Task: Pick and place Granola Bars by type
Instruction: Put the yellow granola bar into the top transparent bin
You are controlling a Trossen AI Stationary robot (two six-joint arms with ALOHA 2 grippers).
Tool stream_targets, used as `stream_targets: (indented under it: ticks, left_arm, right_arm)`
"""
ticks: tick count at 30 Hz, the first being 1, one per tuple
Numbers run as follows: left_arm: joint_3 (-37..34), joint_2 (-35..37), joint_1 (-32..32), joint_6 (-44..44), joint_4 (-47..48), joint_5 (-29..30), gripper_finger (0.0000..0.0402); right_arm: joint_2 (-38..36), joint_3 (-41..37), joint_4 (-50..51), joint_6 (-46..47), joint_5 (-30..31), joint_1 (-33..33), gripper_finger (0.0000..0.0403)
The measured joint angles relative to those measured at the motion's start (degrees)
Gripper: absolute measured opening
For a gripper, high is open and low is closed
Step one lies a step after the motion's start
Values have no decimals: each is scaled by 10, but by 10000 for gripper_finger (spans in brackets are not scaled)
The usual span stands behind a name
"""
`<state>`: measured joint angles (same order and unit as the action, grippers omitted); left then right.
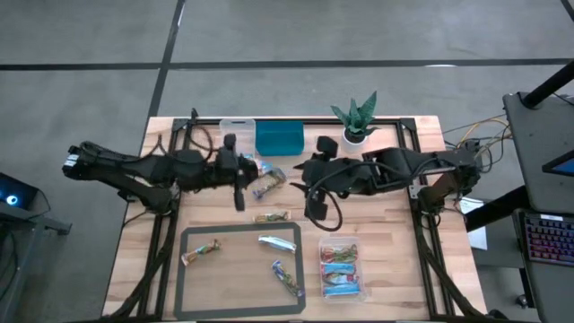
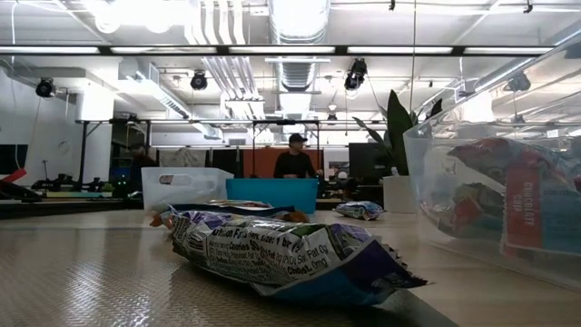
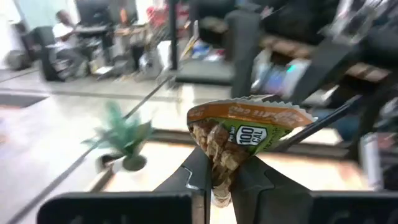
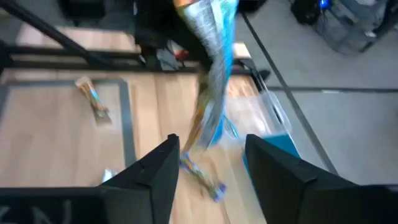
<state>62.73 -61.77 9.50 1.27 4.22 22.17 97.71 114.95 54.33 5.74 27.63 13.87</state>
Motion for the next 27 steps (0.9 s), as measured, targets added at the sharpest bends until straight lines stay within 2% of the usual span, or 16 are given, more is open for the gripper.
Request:
stream_targets:
  ticks: [6,13,21,27]
  left_arm:
    - [99,-22,-107,-53,211,-22,15]
    - [196,-86,-255,-119,426,-86,12]
    - [212,-170,-367,-221,541,-134,11]
    - [204,-244,-408,-277,561,-137,10]
  right_arm:
    - [-6,-2,106,27,10,0,195]
    - [-19,-51,84,31,10,0,196]
    - [-20,-99,2,16,8,4,196]
    - [-21,-120,-30,17,8,5,196]
